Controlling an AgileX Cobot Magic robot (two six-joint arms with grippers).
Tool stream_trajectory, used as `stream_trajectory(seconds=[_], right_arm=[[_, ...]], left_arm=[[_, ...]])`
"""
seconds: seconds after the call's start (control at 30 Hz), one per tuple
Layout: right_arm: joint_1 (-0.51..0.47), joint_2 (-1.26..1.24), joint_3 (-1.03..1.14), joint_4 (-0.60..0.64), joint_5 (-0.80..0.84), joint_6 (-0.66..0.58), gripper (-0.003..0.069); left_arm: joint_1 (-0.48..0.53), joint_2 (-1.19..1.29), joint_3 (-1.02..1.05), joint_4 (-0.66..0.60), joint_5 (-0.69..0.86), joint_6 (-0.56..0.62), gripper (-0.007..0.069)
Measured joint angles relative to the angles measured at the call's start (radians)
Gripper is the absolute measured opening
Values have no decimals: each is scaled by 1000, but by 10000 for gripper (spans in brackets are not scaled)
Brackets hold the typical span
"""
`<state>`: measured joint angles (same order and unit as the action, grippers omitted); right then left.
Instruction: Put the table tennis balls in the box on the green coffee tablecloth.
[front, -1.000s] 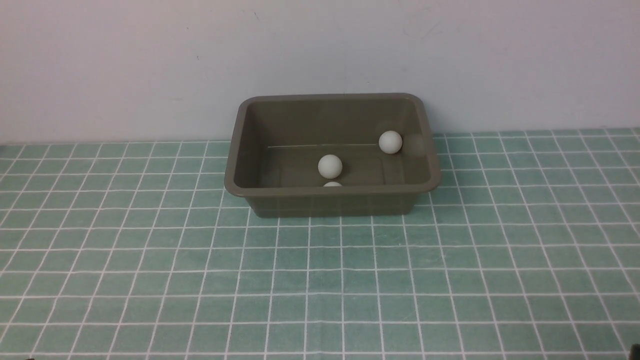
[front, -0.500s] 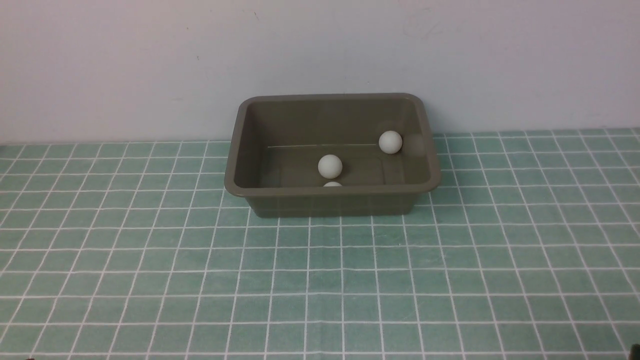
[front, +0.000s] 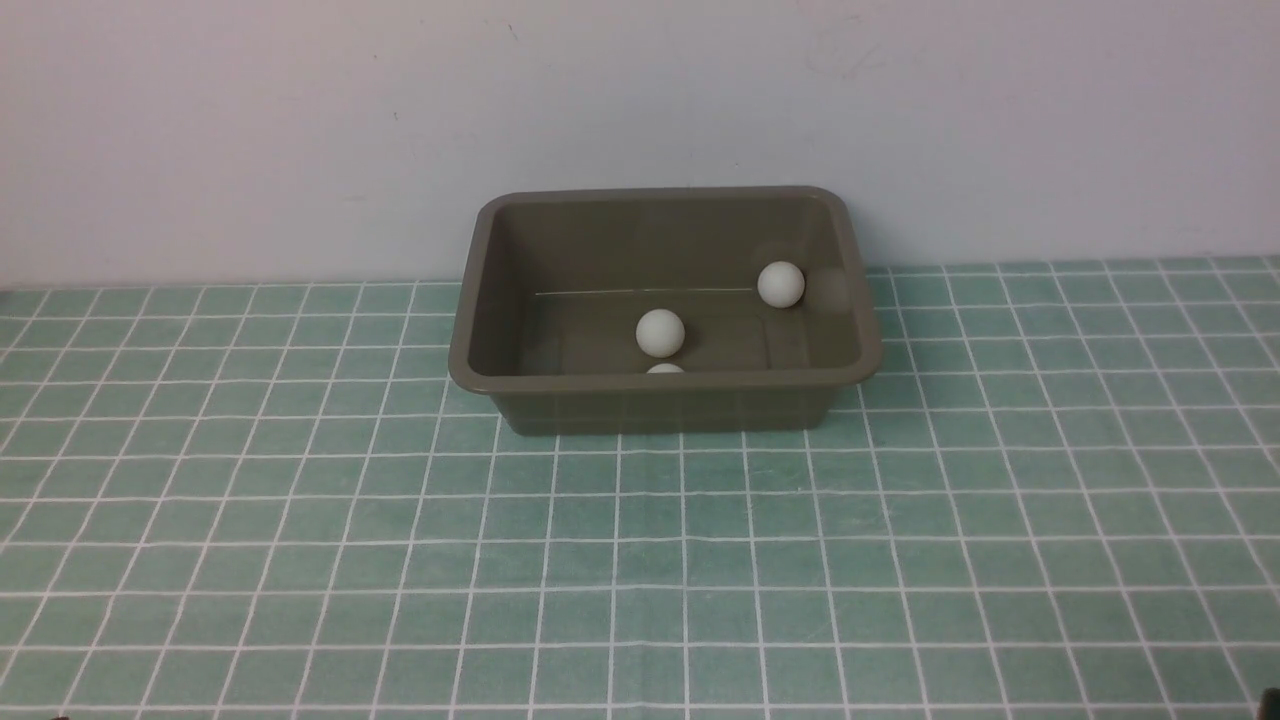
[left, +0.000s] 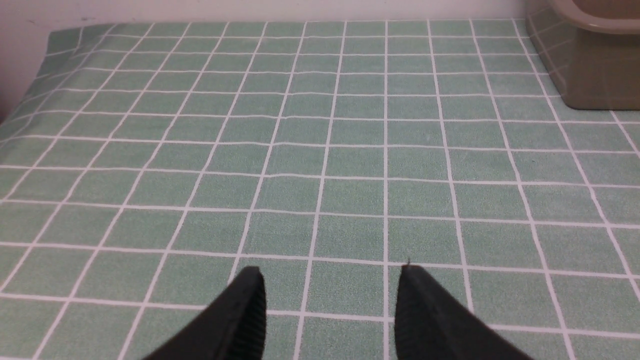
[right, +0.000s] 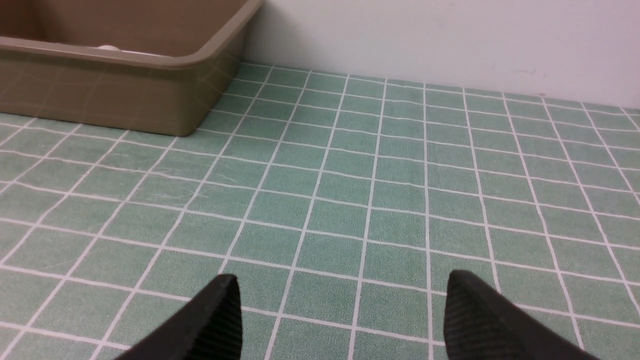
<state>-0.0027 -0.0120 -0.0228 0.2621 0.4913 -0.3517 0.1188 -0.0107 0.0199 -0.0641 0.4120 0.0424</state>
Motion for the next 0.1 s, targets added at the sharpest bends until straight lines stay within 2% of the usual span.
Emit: stream_trajectory(seconds=[0.1], right_arm=[[0, 0, 0, 0, 0, 0, 493]], left_arm=[[0, 0, 0, 0, 0, 0, 324]])
